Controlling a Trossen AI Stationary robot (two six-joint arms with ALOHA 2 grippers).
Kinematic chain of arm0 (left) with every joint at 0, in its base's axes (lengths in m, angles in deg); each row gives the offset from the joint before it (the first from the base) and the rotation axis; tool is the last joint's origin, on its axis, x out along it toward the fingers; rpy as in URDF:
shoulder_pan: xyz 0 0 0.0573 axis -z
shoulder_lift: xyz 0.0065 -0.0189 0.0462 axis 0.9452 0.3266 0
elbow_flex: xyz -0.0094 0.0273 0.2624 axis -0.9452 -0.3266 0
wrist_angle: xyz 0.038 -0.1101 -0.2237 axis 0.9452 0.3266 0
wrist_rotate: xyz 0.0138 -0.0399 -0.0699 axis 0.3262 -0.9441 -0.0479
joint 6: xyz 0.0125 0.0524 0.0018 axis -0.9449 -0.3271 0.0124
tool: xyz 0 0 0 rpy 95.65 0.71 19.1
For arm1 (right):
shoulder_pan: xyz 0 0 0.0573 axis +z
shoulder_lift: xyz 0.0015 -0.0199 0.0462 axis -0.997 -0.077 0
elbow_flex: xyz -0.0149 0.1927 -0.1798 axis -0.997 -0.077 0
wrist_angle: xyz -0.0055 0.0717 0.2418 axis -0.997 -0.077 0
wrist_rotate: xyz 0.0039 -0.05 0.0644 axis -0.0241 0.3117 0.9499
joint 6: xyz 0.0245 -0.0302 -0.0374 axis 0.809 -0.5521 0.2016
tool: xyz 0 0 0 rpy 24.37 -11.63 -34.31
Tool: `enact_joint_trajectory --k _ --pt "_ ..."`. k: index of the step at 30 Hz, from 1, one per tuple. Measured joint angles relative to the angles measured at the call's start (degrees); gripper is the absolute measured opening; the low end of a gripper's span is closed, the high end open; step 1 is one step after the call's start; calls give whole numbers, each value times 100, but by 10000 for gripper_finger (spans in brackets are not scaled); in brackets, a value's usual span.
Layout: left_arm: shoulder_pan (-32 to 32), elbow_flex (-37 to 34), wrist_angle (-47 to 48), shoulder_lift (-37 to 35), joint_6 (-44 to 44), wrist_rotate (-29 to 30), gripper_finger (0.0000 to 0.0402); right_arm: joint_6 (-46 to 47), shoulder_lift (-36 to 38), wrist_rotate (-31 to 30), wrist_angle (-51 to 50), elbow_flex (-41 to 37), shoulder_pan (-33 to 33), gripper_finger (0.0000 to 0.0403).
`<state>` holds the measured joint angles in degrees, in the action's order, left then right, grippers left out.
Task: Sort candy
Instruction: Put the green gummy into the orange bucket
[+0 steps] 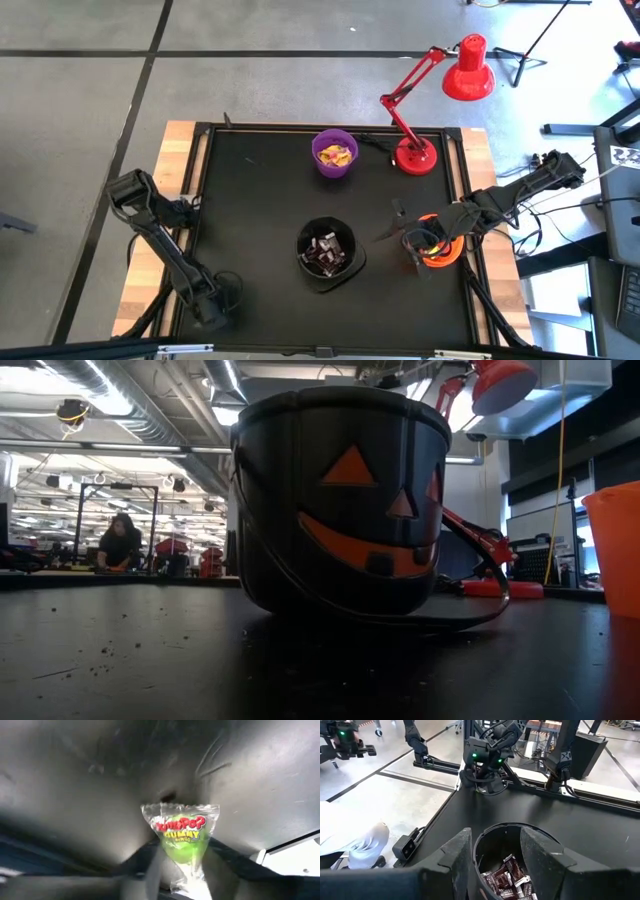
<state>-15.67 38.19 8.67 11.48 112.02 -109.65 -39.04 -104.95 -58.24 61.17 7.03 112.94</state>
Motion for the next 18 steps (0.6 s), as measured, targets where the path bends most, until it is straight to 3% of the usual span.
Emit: enact_joint_trajectory --k 6,11,18 --pt "-334 0 -48 -28 -645 195 17 1 0 -2 8 0 0 166" --pt "-626 -6 -38 -199 -1075 674 6 2 0 -7 11 0 0 166" --pt "-1123 -15 -15 -984 -1860 1968 1 2 0 -78 40 0 -2 166"
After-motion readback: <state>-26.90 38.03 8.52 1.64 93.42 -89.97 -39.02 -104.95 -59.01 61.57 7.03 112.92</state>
